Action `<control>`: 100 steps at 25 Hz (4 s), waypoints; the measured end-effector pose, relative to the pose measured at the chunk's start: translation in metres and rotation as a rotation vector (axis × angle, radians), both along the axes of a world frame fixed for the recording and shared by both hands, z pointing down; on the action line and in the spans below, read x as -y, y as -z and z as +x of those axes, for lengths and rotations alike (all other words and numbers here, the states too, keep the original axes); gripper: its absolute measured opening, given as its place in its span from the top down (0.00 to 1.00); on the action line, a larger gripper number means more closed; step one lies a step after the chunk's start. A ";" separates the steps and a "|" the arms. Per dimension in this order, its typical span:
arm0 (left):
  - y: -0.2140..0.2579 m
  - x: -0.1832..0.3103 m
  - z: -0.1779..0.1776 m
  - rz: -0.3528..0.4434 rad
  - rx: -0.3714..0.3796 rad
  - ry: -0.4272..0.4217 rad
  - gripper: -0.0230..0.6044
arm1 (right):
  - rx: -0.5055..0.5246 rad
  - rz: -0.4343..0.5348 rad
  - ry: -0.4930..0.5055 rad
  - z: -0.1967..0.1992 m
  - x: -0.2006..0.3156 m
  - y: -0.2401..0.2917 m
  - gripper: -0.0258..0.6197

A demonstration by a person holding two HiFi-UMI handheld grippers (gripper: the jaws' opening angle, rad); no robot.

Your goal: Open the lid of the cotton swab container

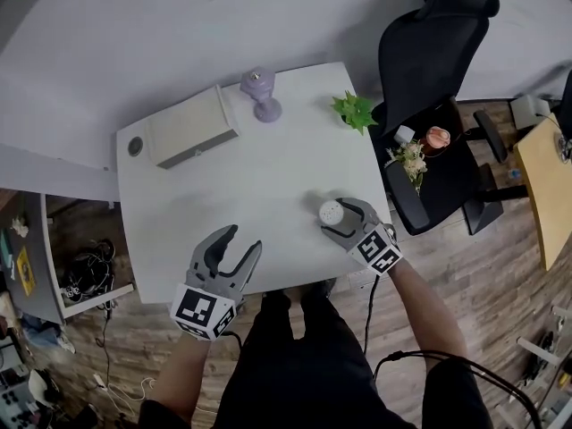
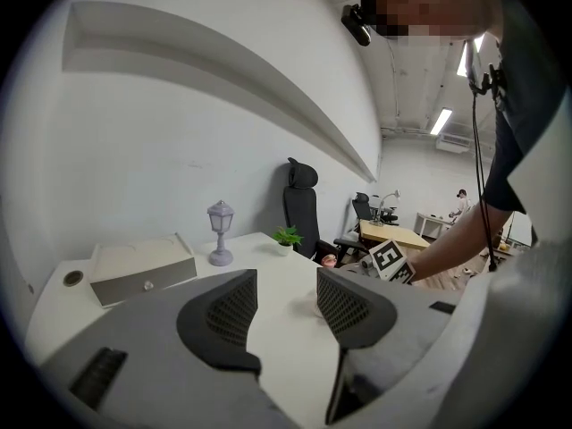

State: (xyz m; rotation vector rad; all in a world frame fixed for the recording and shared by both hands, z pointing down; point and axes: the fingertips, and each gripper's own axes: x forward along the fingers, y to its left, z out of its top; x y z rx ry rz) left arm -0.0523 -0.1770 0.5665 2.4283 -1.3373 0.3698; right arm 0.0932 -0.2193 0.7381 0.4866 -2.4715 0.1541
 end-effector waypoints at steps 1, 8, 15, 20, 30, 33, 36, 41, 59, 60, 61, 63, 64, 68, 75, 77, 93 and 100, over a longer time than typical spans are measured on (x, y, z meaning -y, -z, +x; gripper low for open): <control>0.000 0.000 -0.001 -0.001 0.000 0.001 0.64 | 0.001 0.000 -0.005 -0.001 0.002 -0.001 0.50; 0.003 -0.004 0.001 0.004 -0.003 -0.006 0.64 | 0.024 0.000 -0.001 -0.008 0.002 0.000 0.56; 0.012 -0.013 -0.001 0.019 -0.002 -0.017 0.64 | 0.048 -0.004 -0.041 -0.011 -0.004 0.014 0.57; 0.026 -0.013 0.002 0.049 -0.003 -0.045 0.64 | 0.061 -0.008 -0.088 -0.013 -0.003 0.042 0.57; 0.074 -0.011 0.023 0.114 -0.021 -0.195 0.64 | 0.141 -0.011 -0.124 -0.024 -0.007 0.144 0.57; 0.091 -0.009 0.032 0.128 -0.030 -0.268 0.64 | 0.142 0.020 -0.097 -0.029 -0.015 0.172 0.57; 0.109 -0.011 0.044 0.153 -0.027 -0.343 0.64 | 0.151 0.045 -0.075 -0.036 -0.024 0.198 0.57; 0.135 -0.024 0.073 0.224 0.011 -0.524 0.56 | 0.159 0.099 -0.045 -0.044 -0.038 0.236 0.57; 0.152 -0.024 0.109 0.263 0.179 -0.720 0.50 | 0.099 0.222 0.009 -0.064 -0.052 0.271 0.57; 0.150 -0.024 0.109 0.258 0.182 -0.722 0.50 | 0.096 0.218 0.014 -0.066 -0.052 0.269 0.57; 0.146 -0.025 0.109 0.251 0.189 -0.726 0.50 | 0.093 0.215 0.018 -0.067 -0.053 0.268 0.57; 0.138 -0.025 0.108 0.234 0.213 -0.731 0.50 | 0.091 0.209 0.025 -0.069 -0.054 0.265 0.57; 0.134 -0.026 0.108 0.222 0.221 -0.734 0.50 | 0.090 0.206 0.028 -0.070 -0.054 0.264 0.57; 0.124 -0.025 0.105 0.180 0.227 -0.733 0.53 | 0.074 0.200 0.041 -0.071 -0.055 0.258 0.57; 0.123 -0.029 0.103 0.149 0.167 -0.742 0.58 | 0.066 0.190 0.066 -0.073 -0.063 0.251 0.57; 0.123 -0.032 0.103 0.126 0.133 -0.743 0.58 | 0.064 0.193 0.070 -0.073 -0.065 0.250 0.57; 0.137 -0.039 0.089 -0.178 -0.352 -0.716 0.58 | 0.046 0.208 0.110 -0.076 -0.082 0.239 0.57; 0.148 -0.020 0.076 -0.192 -0.460 -0.618 0.57 | 0.033 0.200 0.116 -0.076 -0.080 0.235 0.57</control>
